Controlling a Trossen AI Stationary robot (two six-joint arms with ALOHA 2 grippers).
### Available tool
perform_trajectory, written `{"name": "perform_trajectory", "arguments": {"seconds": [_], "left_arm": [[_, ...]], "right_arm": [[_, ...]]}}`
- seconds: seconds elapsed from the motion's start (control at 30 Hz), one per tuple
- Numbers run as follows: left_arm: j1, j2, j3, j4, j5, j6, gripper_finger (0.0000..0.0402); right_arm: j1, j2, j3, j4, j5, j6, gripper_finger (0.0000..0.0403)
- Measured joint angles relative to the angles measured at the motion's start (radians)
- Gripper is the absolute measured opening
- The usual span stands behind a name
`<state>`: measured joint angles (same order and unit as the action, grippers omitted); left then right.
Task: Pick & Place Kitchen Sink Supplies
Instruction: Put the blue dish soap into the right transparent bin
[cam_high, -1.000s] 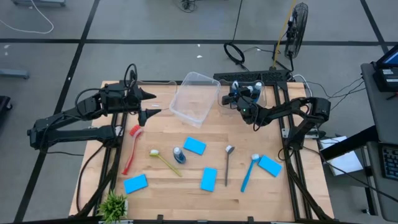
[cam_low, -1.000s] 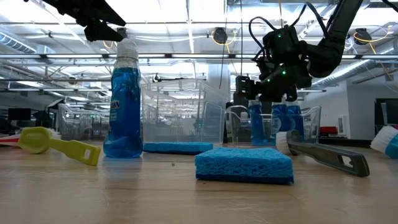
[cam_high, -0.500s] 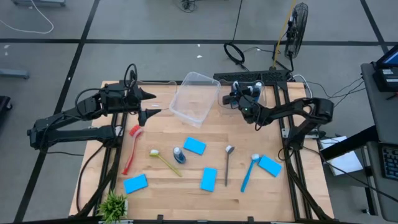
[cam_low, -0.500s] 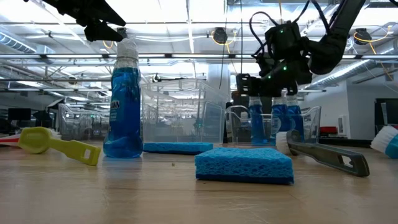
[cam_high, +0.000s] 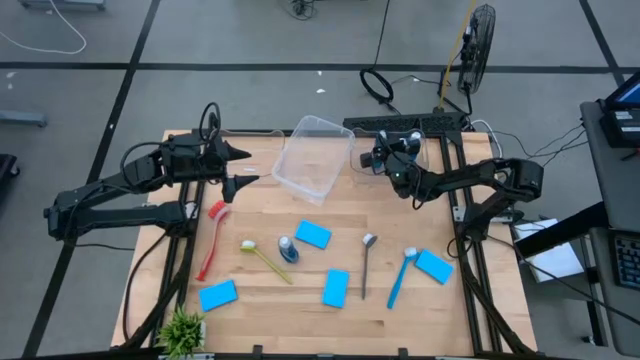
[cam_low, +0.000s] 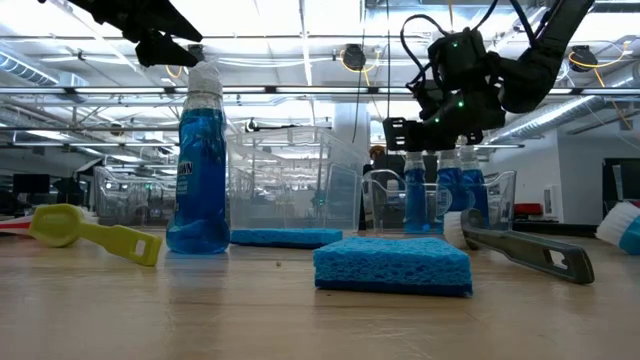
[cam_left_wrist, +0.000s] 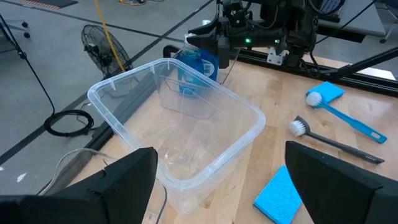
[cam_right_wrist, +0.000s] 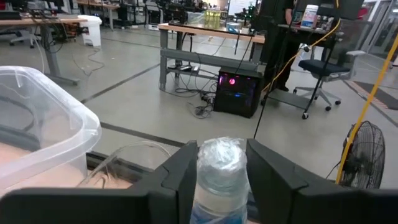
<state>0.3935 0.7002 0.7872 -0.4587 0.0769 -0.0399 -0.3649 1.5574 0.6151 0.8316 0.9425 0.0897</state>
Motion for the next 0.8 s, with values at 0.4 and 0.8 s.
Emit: {"name": "perform_trajectory", "arguments": {"seconds": [0.4,0.8], "left_arm": [[0.0,0.0,0.0,0.001,0.0,-0.003,0.0349],[0.0,0.0,0.0,0.001,0.0,-0.008,0.0349]], "right_arm": [[-0.002,0.0,0.0,0.006,0.0,-0.04,0.0084],[-0.003,0.0,0.0,0.008,0.049,-0.08,0.0083]]}}
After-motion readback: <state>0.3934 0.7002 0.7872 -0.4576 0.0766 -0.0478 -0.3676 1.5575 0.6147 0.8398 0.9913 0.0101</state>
